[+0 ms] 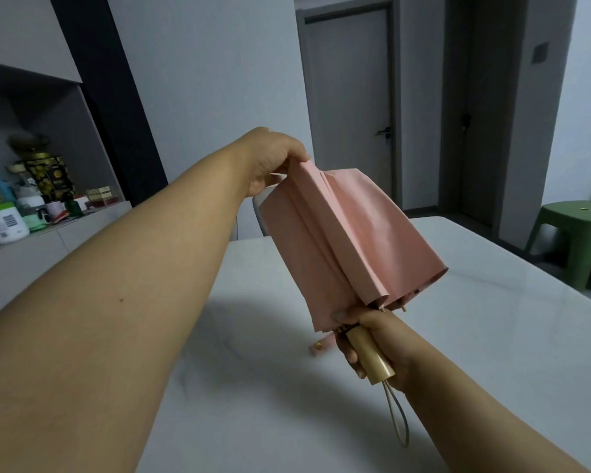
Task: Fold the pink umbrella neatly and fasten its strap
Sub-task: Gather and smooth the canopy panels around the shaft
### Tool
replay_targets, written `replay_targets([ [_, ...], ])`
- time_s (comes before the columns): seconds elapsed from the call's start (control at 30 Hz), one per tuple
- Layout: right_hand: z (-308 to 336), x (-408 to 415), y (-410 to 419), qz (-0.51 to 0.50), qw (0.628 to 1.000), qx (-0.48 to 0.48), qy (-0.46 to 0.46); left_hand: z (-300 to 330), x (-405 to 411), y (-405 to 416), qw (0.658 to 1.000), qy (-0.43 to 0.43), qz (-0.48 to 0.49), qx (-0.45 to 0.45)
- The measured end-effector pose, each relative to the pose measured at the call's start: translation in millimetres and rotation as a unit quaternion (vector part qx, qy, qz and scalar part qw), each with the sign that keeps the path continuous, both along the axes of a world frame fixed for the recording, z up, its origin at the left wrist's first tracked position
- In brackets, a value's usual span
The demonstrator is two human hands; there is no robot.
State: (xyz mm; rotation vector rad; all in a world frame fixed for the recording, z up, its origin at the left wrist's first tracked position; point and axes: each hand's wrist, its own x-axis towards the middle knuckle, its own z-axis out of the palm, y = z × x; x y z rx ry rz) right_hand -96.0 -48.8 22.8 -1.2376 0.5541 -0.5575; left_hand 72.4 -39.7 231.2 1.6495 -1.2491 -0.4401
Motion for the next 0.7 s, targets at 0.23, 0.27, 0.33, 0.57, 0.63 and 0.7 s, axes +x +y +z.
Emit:
replay_targets([
  [0.23, -1, 1, -1, 0.008, 1.000, 0.004, -0.012, -2, -5, -5, 0.998, -0.009, 0.057, -0.009],
  [0.27, -1, 1, -1, 0.007, 1.000, 0.003, -0.009, -1, -4, -5, 0.998, -0.004, 0.061, -0.017],
  [0.33, -2, 1, -2, 0.008, 1.000, 0.002, -0.015, 0, -6, -4, 0.997, -0.015, 0.072, -0.014],
  [0.57, -3, 2, -3, -0.006, 1.000, -0.016, 0.016, -11, -29, -11, 0.971, -0.229, 0.059, 0.041],
  [0.63, -2, 2, -2, -0.006, 0.999, -0.021, 0.024, -14, -29, -13, 0.957, -0.275, 0.075, 0.057],
  [0.7, -2, 2, -2, -0.007, 0.999, -0.020, 0.024, -16, -24, -15, 0.959, -0.263, 0.088, 0.065],
])
